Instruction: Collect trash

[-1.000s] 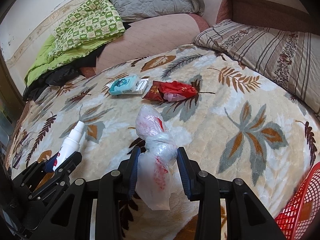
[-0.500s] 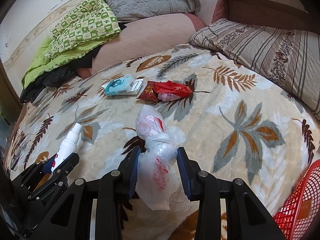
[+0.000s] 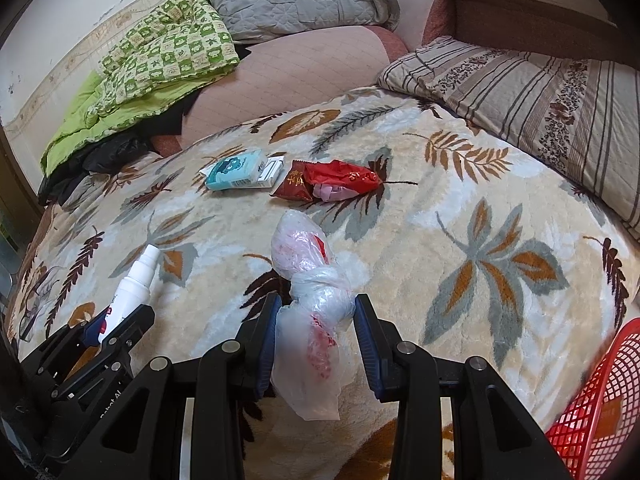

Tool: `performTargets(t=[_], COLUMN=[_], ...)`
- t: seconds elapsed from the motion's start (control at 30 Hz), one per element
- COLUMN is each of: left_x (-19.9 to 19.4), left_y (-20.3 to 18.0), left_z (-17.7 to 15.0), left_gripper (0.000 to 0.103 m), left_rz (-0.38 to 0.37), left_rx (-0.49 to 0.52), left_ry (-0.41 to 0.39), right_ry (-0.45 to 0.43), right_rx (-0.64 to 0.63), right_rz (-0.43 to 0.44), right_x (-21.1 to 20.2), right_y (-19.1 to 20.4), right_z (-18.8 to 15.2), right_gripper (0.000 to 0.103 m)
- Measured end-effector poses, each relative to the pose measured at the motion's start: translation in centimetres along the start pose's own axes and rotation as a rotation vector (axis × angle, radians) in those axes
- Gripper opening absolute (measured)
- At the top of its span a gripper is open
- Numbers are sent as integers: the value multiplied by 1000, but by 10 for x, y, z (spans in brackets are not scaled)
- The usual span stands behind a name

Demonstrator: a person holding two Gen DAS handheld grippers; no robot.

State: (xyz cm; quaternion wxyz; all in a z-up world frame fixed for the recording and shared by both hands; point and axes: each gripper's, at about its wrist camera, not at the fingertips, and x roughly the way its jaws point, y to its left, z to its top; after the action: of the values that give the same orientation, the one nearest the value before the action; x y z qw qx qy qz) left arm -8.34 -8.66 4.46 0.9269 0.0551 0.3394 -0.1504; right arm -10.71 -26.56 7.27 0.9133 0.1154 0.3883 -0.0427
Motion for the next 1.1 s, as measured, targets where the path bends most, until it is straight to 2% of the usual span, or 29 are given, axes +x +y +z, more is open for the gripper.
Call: performTargets(t=[0.37, 0.5, 0.63, 0.8, 0.93, 1.1], left_x=[2, -3, -7, -14, -26, -54], left_y=[3, -3, -8, -23, -41, -92], left_z=[2, 2, 5, 6, 11, 22], left_gripper=[29, 29, 29, 29, 29, 29], left_rz=[-4, -34, -92, -179, -261, -399], left_rx=[0, 6, 5, 24, 46, 114], left_ry=[0, -10, -20, -11, -7, -8], right_ry=[-2, -15, -43, -90, -130, -185], right_rx=[3, 12, 71, 182, 224, 336], right_rz=[2, 16, 44, 81, 48, -1], right_x=[0, -6, -22, -62, -100, -153], right_y=[-1, -3, -17, -57, -96, -161], right_z=[0, 0, 2, -8, -19, -32], right_gripper=[40, 40, 40, 40, 40, 40])
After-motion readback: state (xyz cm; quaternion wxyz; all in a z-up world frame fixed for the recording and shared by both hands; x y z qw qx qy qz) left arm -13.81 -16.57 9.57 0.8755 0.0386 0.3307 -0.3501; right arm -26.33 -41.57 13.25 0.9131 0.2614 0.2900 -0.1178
